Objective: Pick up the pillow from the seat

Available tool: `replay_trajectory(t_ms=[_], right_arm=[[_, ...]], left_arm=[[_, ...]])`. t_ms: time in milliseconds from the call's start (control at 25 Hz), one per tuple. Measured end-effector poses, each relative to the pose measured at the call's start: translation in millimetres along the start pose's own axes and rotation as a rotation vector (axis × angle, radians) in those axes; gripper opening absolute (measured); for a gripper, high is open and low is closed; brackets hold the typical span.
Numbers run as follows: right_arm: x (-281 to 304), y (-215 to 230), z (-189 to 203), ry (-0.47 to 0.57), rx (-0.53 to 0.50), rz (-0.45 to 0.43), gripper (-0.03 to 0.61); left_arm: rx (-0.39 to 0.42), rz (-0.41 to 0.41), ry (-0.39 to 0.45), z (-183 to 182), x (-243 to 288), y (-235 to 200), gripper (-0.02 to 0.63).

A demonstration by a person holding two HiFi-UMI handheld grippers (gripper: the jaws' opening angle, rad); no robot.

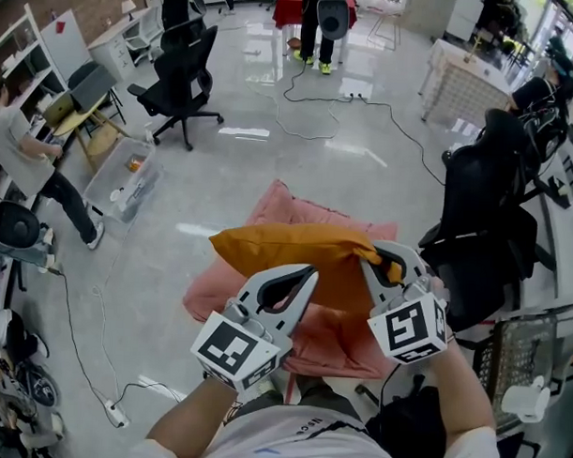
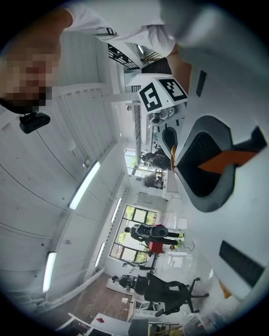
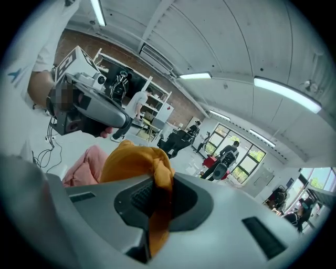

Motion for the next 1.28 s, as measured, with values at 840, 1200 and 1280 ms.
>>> replay_trajectory(t_ms=[840,1200,1280], right_arm=[[-37.9,60.4,-66.8,0.081,0.05,0.133,0.035],[-39.0,55.9,-69.9,0.062,0.034,0.135,0.035],[-40.5,56.4,-70.8,0.059,0.028,0.136,0.035]], left_arm=[[0.042,0.057,0.089,-75.3,22.2,24.8,0.011],[0.044,0.066,0.083,-75.1,18.1,27.7,0.011],[0.046,0.069,0.085,-76.0,18.3,29.1,0.011]])
Point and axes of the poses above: the fingertips, and each gripper's own axes: x forward along the fingers, y to its right, z out of its underside, the point moved 5 cm from there along -x, backward along the fingers, and after that the axes turned 1 degree about -z, right-handed, at the moved point
